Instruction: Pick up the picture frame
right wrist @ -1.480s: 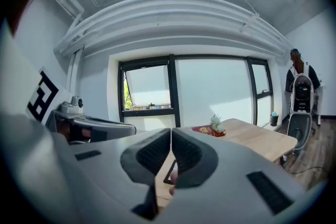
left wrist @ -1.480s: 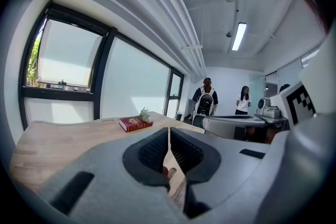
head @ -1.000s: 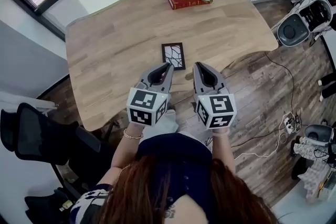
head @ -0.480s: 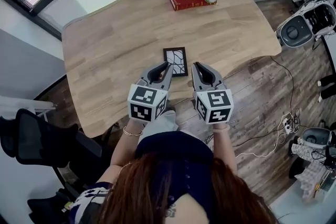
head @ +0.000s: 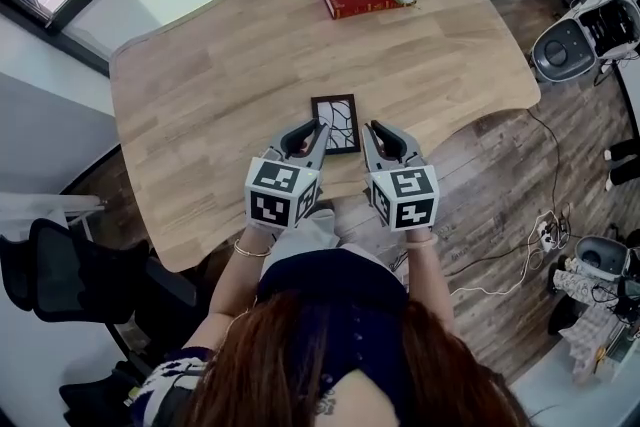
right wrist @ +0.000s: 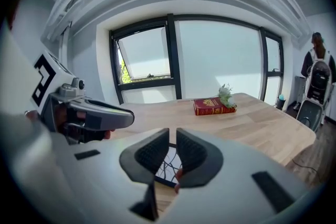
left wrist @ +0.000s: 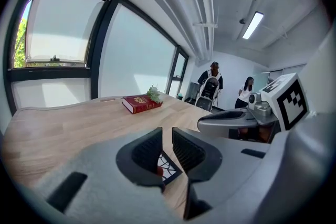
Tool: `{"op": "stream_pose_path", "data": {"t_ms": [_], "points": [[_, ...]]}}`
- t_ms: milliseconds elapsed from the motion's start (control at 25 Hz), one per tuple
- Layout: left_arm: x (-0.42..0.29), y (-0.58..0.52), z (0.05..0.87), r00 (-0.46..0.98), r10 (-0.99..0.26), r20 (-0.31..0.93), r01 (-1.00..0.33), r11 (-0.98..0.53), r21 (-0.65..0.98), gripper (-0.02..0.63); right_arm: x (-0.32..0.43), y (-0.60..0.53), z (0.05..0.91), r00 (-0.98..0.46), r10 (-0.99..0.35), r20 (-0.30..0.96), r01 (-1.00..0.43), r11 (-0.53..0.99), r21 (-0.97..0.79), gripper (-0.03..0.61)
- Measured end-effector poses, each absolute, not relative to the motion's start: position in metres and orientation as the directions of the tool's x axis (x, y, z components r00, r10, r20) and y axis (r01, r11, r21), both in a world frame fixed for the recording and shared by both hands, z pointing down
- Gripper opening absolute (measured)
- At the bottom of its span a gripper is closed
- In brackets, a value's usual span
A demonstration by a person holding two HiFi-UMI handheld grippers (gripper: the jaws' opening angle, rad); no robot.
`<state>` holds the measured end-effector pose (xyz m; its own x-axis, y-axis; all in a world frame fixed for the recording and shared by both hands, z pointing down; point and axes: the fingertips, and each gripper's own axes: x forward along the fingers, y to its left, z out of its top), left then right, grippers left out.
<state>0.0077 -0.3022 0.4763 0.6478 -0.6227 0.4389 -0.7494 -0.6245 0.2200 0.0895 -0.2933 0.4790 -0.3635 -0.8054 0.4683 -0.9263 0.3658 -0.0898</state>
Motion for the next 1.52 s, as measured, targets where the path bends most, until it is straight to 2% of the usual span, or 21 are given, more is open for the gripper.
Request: {"op": "stream_pose_path", "data": {"t_ms": [280,400,680,1520], "points": [[0.002,-0.318,0.502,0.628,-0.608,0.486,-0.764,-0.599,0.237,0.045,0.089,-0.309,0.508,-0.364,-0.766,0.53,-0.923,0.373,-0.095,0.032],[0.0,-0.323,0.514,0.622,-0.595,0.509,-0.769,-0.587,0.254,0.098,0.089,-0.315,0.522,-0.365,-0.743,0.561,-0.92,0.379,-0.097,0.04],[-0.004,-0.333,0.548,0.608,-0.549,0.573,-0.777,-0.561,0.286,0.12,0.088,-0.327,0.551,-0.367,-0.691,0.622,-0.916,0.385,-0.114,0.058],[0.001,-0.337,0.647,0.573,-0.374,0.729,-0.792,-0.484,0.373,0.15,0.095,-0.344,0.633,-0.349,-0.573,0.742,-0.92,0.359,-0.156,0.081]]}}
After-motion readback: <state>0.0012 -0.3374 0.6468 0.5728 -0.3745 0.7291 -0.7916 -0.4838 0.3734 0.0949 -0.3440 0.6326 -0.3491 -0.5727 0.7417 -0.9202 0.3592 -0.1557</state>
